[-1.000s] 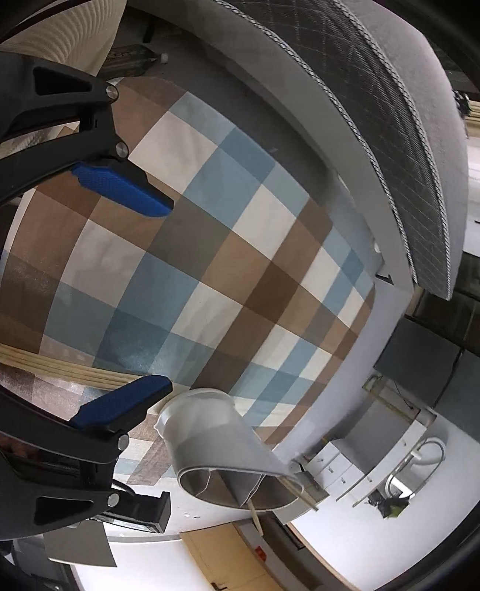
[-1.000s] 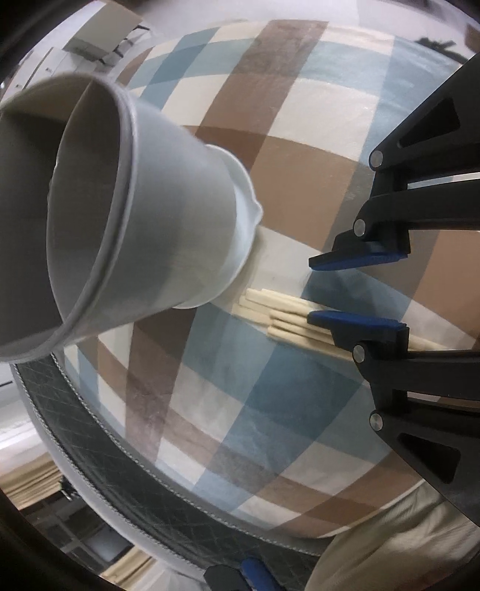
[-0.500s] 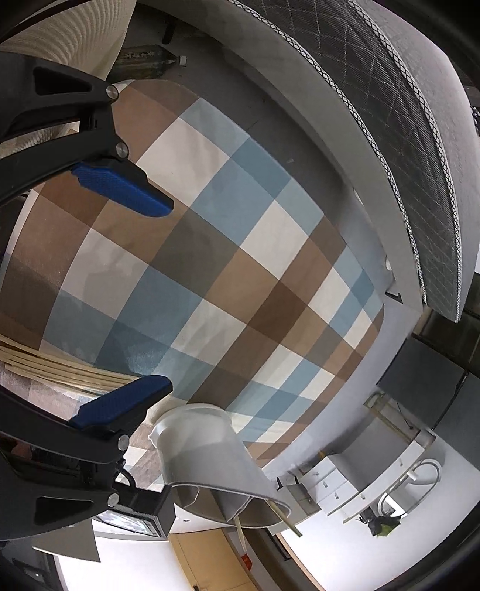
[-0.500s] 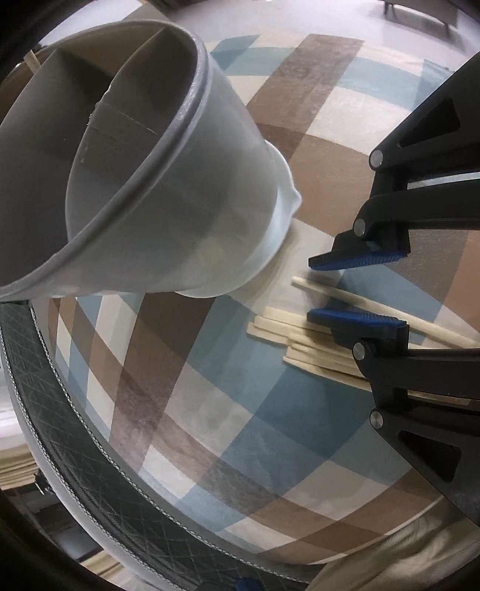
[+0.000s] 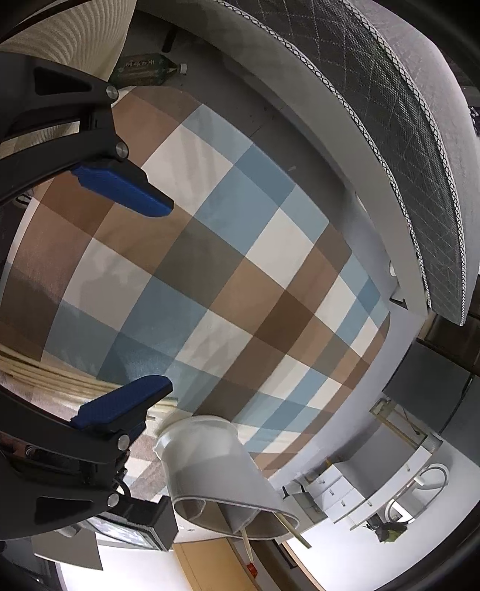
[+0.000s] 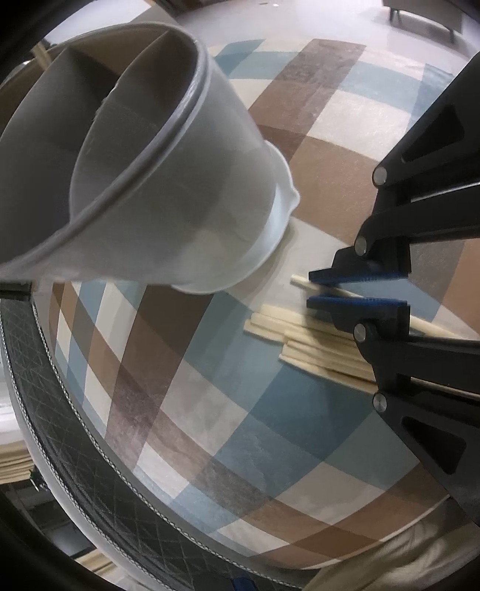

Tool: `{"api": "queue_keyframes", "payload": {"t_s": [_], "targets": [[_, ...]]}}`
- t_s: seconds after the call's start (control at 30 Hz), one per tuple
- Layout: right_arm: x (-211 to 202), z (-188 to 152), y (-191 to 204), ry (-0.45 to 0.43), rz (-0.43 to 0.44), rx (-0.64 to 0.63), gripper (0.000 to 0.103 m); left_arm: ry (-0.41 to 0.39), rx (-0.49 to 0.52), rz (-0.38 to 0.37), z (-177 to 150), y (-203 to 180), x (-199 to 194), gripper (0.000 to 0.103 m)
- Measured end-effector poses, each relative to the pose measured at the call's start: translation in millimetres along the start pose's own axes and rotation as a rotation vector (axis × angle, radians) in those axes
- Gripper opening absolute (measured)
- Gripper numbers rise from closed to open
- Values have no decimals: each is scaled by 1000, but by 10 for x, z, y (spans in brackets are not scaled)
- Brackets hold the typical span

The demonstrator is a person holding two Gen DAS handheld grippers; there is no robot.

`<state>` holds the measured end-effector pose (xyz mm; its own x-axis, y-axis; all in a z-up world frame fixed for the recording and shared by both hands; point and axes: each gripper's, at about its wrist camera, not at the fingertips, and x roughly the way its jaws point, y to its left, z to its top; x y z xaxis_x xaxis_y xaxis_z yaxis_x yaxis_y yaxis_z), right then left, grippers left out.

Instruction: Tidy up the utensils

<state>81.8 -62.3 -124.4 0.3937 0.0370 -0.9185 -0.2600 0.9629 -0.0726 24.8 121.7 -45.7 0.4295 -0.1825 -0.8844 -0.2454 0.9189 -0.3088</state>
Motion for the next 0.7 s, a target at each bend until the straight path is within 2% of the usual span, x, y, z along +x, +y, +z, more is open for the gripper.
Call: {"api": "queue_keyframes", "payload": {"t_s": [0.1, 0.27, 0.4, 0.53, 0.63, 0.7], "targets": [[-48, -41, -15, -22, 20, 20, 3, 19, 18, 25, -25, 2, 66, 84], [-414, -160, -273, -143, 76, 135, 3, 86, 124, 29, -171, -172, 229, 84], [-733, -319, -641, -237, 149, 283, 3, 169, 266, 0, -404, -437, 389, 84], [-902, -533, -1055, -298, 238, 455, 3, 222, 387, 36, -649, -638, 522, 84], [-953, -687, -1335, -333, 288, 592, 3, 233, 428, 82, -756, -697, 591, 84], [-943, -691, -1401, -347, 299, 639, 3, 247, 430, 102, -799, -703, 633, 84]]}}
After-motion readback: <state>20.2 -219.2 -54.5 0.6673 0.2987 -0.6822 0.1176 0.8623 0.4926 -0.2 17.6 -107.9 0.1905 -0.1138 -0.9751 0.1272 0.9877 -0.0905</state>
